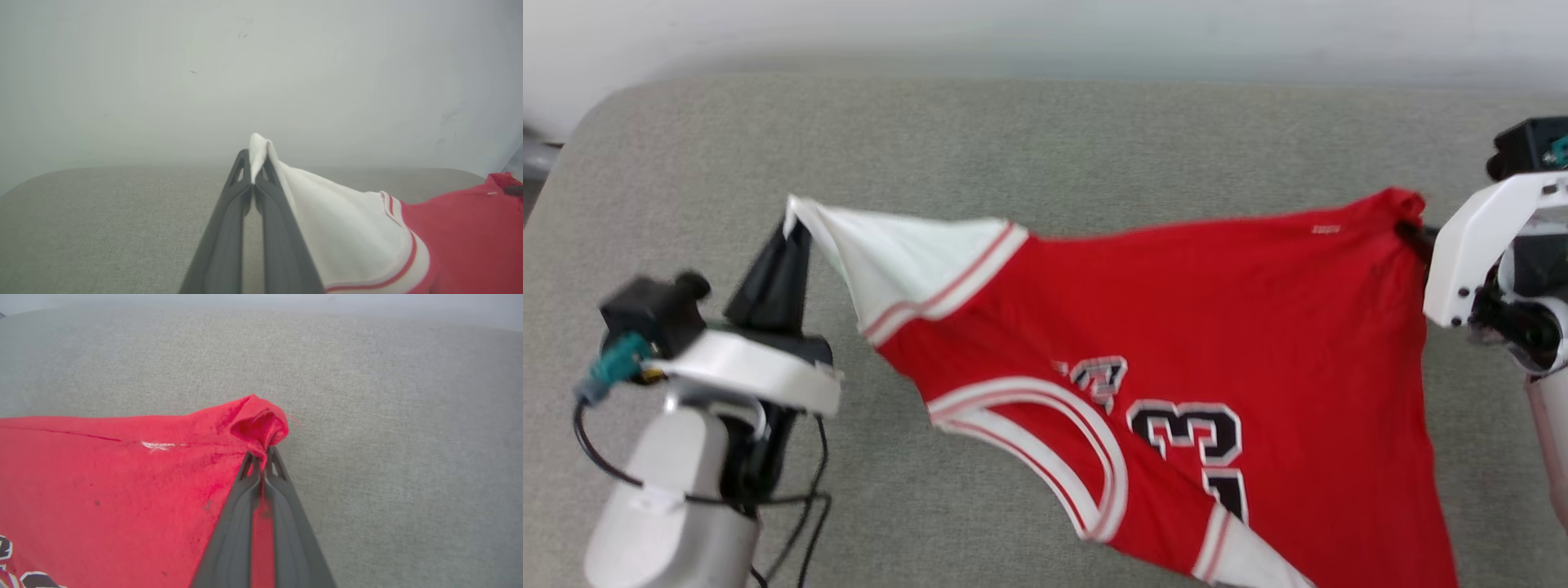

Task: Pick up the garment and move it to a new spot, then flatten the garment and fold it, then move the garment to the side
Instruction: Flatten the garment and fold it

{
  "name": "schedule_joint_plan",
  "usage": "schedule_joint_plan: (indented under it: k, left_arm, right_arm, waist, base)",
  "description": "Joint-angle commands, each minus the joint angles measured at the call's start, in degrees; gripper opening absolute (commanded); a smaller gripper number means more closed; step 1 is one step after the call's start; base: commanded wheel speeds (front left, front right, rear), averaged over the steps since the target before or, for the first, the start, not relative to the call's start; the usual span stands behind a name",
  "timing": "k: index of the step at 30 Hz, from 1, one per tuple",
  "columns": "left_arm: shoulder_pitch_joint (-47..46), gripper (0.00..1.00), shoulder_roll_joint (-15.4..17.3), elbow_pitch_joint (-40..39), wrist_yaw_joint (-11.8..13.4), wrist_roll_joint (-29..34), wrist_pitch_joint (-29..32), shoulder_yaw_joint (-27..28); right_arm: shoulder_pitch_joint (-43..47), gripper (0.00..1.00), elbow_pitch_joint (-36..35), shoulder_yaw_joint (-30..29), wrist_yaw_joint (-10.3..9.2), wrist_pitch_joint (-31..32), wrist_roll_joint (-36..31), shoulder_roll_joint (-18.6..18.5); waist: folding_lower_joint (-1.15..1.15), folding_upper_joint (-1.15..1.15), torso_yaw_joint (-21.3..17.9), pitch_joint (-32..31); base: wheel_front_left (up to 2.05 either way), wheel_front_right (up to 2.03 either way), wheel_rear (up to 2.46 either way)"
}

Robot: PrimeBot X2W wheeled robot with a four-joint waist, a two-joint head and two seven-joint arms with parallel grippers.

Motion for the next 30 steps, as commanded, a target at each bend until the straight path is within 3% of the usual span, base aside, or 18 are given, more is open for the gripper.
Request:
schedule_joint_plan:
  k: [1,14,30]
  left_arm:
    - [-3.21,0.0,1.1,0.77,0.02,-0.55,0.58,0.04]
    - [-31.78,0.0,7.06,16.07,0.05,-3.26,5.41,-3.6]
    - [-66.79,0.0,11.88,30.92,0.08,-2.43,2.16,-3.86]
  right_arm:
    - [-1.48,0.0,-0.18,-1.26,-0.07,-1.26,-1.11,0.73]
    - [-16.21,0.0,2.88,-9.05,-0.07,-14.12,-13.74,6.26]
    - [-46.79,0.0,8.29,-17.83,-0.11,-24.41,-28.36,9.07]
  waist:
    - [0.0,0.0,-1.52,-1.06]
    - [0.0,0.0,-6.35,0.91]
    - [0.0,0.0,-6.14,15.91]
  base:
    - [0.0,0.0,0.0]
    - [0.0,0.0,0.0]
    - [0.0,0.0,0.0]
